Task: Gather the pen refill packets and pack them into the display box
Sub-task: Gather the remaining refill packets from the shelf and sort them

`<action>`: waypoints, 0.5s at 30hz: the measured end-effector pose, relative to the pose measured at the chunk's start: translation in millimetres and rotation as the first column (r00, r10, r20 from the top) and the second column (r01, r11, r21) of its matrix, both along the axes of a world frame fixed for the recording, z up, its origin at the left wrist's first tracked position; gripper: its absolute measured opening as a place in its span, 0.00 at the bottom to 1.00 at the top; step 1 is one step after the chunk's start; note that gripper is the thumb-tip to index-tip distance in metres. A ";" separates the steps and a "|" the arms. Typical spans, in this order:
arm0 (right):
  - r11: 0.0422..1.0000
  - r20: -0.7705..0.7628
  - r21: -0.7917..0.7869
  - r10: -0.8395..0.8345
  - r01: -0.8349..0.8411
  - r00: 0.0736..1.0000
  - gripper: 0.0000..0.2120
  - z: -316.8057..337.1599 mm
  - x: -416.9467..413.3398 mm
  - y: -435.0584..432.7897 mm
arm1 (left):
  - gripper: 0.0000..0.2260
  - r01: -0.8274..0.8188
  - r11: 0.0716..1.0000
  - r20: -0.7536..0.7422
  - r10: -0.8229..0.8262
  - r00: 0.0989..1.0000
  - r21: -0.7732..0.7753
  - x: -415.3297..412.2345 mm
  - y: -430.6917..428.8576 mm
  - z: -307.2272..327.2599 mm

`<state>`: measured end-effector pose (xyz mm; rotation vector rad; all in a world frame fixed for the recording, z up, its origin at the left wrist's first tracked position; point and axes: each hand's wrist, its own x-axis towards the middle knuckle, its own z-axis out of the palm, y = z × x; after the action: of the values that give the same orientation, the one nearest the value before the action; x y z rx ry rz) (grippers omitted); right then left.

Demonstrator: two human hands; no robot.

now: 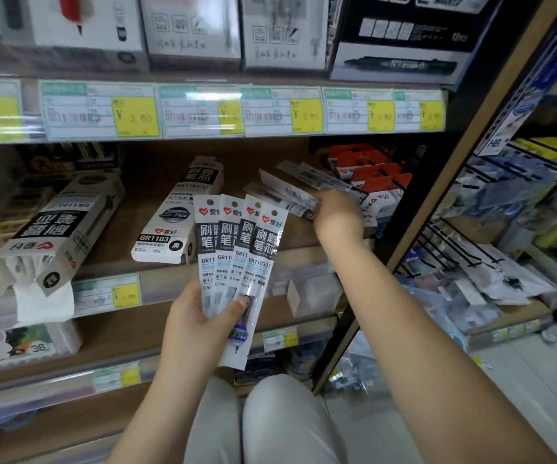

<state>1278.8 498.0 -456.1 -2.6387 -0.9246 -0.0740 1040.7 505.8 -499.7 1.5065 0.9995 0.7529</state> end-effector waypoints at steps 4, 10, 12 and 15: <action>0.834 0.090 0.552 -0.051 -0.007 0.995 0.15 -2.5 -8.8 -25.4 | 0.10 -0.004 0.999 0.010 0.004 1.000 -0.041 -1.0 -2.4 -0.4; 0.554 -0.280 0.832 0.366 0.034 0.887 0.18 7.2 -56.7 -78.7 | 0.09 0.071 0.985 0.053 -0.064 0.997 -0.159 -2.9 -5.3 0.0; 0.547 -0.319 0.837 0.476 0.008 0.820 0.20 4.2 -65.0 -90.2 | 0.09 0.154 0.963 0.086 -0.138 0.987 -0.222 -3.7 -8.0 1.8; 0.546 -0.363 0.838 0.540 0.013 0.759 0.24 -3.0 -71.1 -95.2 | 0.09 0.241 0.938 0.136 -0.213 0.968 -0.249 -3.9 -16.6 6.7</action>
<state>1207.7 402.7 -459.1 -1.4561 -0.7966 0.3300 1036.8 489.2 -493.0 1.3076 0.7933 0.5075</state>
